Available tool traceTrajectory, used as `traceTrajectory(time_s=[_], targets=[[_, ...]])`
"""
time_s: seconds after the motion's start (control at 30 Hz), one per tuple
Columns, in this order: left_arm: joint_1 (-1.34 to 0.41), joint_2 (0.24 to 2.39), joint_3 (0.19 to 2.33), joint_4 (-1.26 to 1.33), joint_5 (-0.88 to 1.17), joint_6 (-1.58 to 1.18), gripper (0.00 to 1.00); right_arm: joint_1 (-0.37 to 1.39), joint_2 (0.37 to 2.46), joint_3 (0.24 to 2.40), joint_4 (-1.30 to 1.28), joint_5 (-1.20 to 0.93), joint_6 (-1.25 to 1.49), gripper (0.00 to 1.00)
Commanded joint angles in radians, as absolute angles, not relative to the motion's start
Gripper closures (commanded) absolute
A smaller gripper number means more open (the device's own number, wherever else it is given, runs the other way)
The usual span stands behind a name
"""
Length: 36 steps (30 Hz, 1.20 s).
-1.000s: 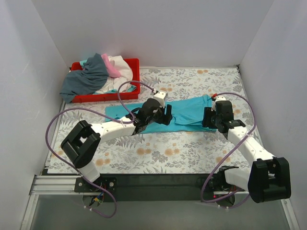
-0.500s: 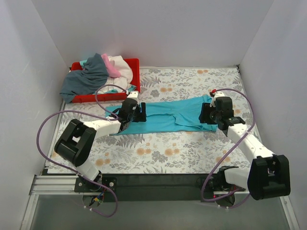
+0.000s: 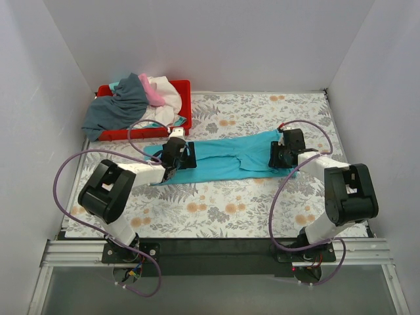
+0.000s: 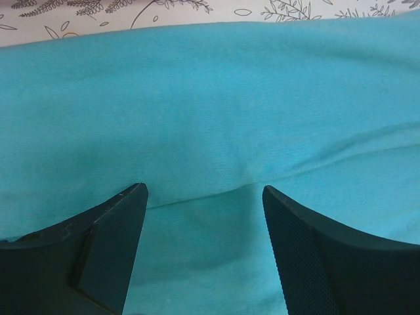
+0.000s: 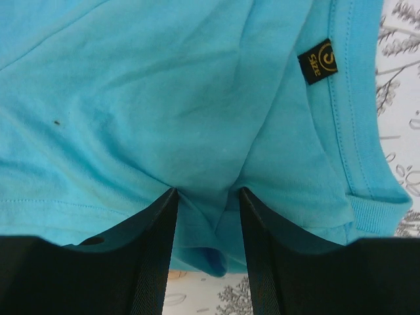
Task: Fold and stack the t-shirts
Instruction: Fold the tshirt
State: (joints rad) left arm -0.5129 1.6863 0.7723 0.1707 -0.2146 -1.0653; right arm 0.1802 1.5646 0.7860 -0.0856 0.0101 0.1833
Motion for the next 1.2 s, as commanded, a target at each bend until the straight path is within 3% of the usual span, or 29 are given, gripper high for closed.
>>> traceTrajectory(time_s=[0.0,0.43,0.9,1.0,1.17], targets=[[-0.506,1.680,0.741,0.160,-0.209,-1.111,0.34,0.184,1.635,0.848,-0.040,0.077,0.175,0.62],[-0.551,1.582,0.563,0.164,-0.005,-1.288,0.35,0.155,1.951,1.204,-0.155,0.094,0.121,0.61],[-0.856,1.539,0.482,0.356,0.173,-1.488,0.36,0.146,2.325,1.834,-0.316,-0.104,0.078,0.59],[-0.913,1.539,0.500,0.396,0.189,-1.473,0.36,0.144,2.326,1.930,-0.347,-0.155,0.077,0.57],[-0.923,1.461,0.541,0.374,0.157,-1.405,0.36,0.146,2.192,1.892,-0.331,-0.153,0.069,0.54]])
